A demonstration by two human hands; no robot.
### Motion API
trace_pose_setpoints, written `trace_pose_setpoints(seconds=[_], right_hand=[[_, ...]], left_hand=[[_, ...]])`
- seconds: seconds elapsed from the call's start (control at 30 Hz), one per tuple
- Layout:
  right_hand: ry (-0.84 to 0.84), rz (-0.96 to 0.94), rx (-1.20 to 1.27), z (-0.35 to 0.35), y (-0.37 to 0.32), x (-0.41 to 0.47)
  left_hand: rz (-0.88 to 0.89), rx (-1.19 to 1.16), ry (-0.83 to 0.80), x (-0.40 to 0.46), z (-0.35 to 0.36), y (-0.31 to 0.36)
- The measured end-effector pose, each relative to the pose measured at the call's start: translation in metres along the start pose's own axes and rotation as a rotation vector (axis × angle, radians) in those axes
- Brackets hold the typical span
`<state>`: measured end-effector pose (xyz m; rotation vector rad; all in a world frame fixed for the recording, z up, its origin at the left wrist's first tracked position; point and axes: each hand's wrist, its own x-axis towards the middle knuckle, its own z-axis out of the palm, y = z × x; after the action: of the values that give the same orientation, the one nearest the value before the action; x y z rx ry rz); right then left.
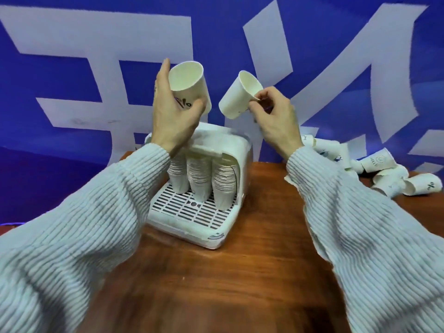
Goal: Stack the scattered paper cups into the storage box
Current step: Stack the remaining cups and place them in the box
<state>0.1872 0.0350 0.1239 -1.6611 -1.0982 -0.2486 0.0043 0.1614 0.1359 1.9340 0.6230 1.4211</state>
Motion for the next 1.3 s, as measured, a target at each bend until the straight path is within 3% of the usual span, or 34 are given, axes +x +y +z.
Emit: trace_pose_setpoints(seconds=[0.13, 0.33, 0.5, 0.6, 0.8, 1.2, 1.3], right_hand=[[0.103, -0.086, 0.052, -0.004, -0.015, -0.049], [0.185, -0.161, 0.094, -0.004, -0.038, -0.124], [0.025, -0.223, -0.047, 0.010, -0.059, -0.175], [-0.154, -0.263, -0.233, 0.026, -0.060, -0.189], [-0.354, -0.269, -0.601, 0.060, -0.043, -0.188], [-0.563, -0.140, -0.731, 0.086, -0.020, -0.178], [-0.524, -0.112, -0.678, 0.082, -0.017, -0.180]], left_hand=[[0.096, -0.025, 0.040, -0.047, -0.013, 0.000], [0.098, 0.018, 0.057, -0.114, -0.055, -0.006], [0.024, 0.079, 0.054, -0.156, -0.090, -0.008], [0.001, 0.074, 0.058, -0.165, -0.099, -0.013], [0.037, 0.116, -0.096, -0.166, -0.091, -0.035], [-0.032, 0.233, -0.255, -0.149, -0.063, -0.072], [-0.033, 0.232, -0.267, -0.145, -0.052, -0.073]])
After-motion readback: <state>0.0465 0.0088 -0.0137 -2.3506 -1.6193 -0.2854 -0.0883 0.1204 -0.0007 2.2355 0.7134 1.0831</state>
